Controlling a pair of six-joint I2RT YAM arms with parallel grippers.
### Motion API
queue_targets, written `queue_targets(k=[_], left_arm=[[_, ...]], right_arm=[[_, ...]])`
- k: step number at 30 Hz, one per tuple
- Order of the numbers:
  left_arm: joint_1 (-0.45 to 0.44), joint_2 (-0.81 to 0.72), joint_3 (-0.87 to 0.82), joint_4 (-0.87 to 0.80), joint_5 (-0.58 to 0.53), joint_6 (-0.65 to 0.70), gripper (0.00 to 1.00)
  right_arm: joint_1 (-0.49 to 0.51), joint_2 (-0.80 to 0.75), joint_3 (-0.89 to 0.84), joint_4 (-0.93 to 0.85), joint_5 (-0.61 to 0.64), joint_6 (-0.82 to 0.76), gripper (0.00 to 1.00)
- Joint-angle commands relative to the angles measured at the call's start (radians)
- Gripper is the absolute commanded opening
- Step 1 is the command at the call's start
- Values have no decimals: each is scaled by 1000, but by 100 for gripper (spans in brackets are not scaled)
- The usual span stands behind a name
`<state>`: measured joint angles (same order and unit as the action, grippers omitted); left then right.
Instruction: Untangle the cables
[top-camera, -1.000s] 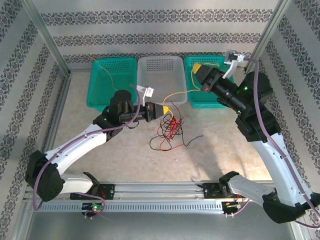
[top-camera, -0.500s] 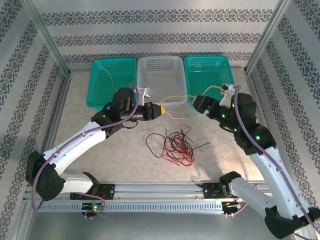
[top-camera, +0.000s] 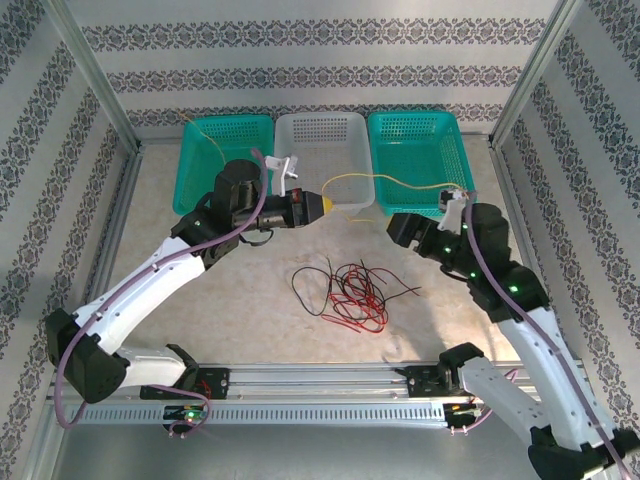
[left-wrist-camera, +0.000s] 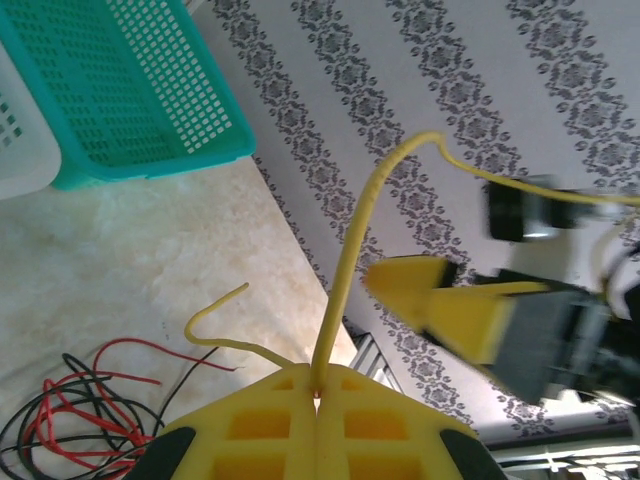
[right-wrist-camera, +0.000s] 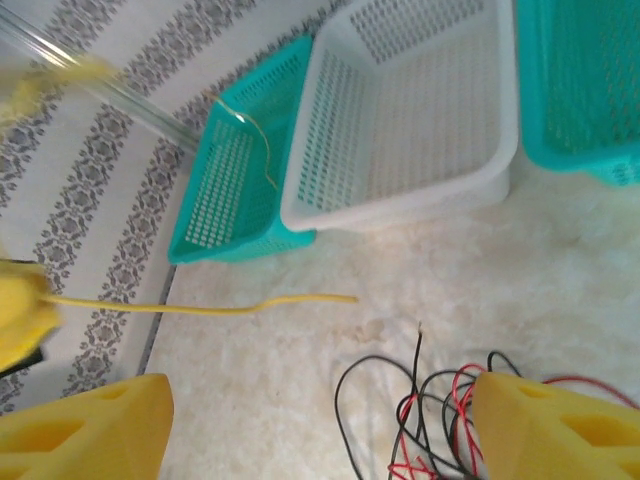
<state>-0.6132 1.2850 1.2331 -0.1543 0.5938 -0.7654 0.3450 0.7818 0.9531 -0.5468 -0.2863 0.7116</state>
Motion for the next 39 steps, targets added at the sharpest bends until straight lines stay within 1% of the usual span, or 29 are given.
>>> queue_targets(k=[1,3,5,8,11,15,17,20,23,26,27,29,35,39], left_arm=[[15,-45,32,-5,33,-21,0],[35,-55,26,4,42,-35,0],[68,-74,15,11,46,-55,0],[130,-102,2,-10,37,-74,0],[204,-139,-13,-45,26,-69,0],[349,-177,-44,-138,-25,-79,0],[438,-196,-72,-140,-25,-99,0],[551,-211,-110,-102,-26,-134,0],[640,-205,-136,-39,-56,-170,0],[691,-165,-127,41,-87,-172,0],[704,-143,-118,49,-104,-175,0],[725,-88,-110,118,-121,-187,0],[740,103,-65,260,-150,-258,0],[744,186,-79,323,-164,-300,0]], right_arm=[[11,21,-94,204,-74,134,79],[12,41,-117,252,-66,165,79],[-1,55,-116,221,-16,167,80],[-47,45,-134,218,-32,178,81],[-104,2,-136,174,-31,170,81],[-230,-72,-139,116,-82,161,83],[-279,-87,-130,76,-109,146,83],[-303,-91,-117,18,-111,119,83],[-304,-98,-128,24,-122,129,83],[-302,-99,-146,49,-152,154,82],[-301,-101,-148,51,-158,160,81],[-296,-111,-152,47,-168,167,80],[-293,-179,-133,-44,-161,138,81],[-293,-181,-110,-86,-159,113,80]])
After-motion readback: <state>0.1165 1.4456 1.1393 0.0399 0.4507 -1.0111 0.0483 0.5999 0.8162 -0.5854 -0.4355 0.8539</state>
